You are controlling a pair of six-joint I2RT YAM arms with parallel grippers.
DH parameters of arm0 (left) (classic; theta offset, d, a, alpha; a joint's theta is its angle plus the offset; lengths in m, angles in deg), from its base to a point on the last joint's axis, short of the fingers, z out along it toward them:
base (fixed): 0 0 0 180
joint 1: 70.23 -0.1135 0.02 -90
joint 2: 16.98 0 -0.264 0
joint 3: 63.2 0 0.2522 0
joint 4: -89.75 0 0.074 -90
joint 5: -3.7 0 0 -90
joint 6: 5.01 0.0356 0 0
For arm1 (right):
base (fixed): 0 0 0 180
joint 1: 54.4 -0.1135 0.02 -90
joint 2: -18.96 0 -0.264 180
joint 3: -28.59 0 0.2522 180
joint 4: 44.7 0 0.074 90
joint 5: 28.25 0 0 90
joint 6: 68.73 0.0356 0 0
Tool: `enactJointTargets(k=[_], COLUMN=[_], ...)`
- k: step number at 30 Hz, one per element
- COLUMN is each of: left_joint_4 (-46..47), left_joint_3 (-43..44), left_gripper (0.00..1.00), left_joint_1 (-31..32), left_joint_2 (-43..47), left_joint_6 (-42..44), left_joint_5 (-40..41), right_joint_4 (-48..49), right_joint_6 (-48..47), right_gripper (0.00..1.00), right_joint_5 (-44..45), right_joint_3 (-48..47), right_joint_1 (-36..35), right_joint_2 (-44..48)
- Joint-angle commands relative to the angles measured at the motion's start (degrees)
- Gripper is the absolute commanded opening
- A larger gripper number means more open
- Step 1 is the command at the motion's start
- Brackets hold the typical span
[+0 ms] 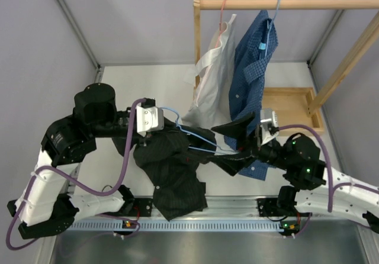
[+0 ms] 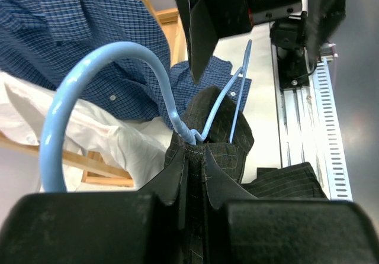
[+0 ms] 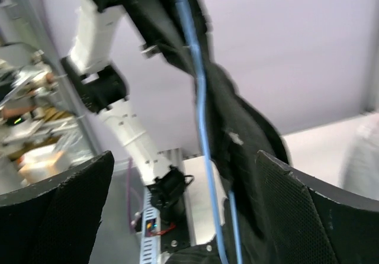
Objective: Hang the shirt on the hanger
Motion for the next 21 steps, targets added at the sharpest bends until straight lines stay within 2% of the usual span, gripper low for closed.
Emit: enactJointTargets(k=[1,2,3,4,9,11,16,18,21], left_joint_4=[4.4,4.4,5.9,7.0,14.7,18.3,21.3,19.7,19.4], left_joint_3=[0.0,-0.9,-1.4,-1.9,-6.0,-6.2,-3.1,-3.7,-5.0], left_gripper=[0.0,0.0,0.0,0.0,0.0,0.0,0.0,0.0,0.0], left_joint_1=[-0.1,-0.1,-0.1,-0.1,-0.1,-0.1,-0.1,-0.1,-0.1], left_joint_2=[2.5,3.0,3.6,4.7,8.2,8.7,6.7,7.3,9.7], left_joint_6=[-1.7,-2.0,-2.8,-3.7,-10.9,-14.2,-33.5,-36.5,-36.3], left_joint_5=[2.5,3.4,4.1,5.1,11.7,14.4,33.1,33.1,31.4], right_joint_4=[-14.0,-17.3,-19.9,-22.2,-20.7,-12.9,-7.8,-4.1,-1.8], right_joint_6=[1.5,3.3,7.2,8.8,17.2,18.3,19.9,19.3,19.6], right_gripper=[0.99,0.99,1.0,1.0,0.99,0.99,0.99,1.0,0.99], right_joint_5=[19.2,24.3,32.9,35.5,39.5,38.1,35.0,32.7,30.1], right_joint_3=[-0.5,0.0,2.0,3.6,11.7,13.6,9.8,8.8,7.2], right_joint_1=[-0.7,-0.8,-0.7,-0.7,-0.7,-0.7,-0.7,-0.8,-0.8], right_joint_2=[7.3,10.9,12.7,16.1,18.7,15.5,4.6,1.0,-2.9])
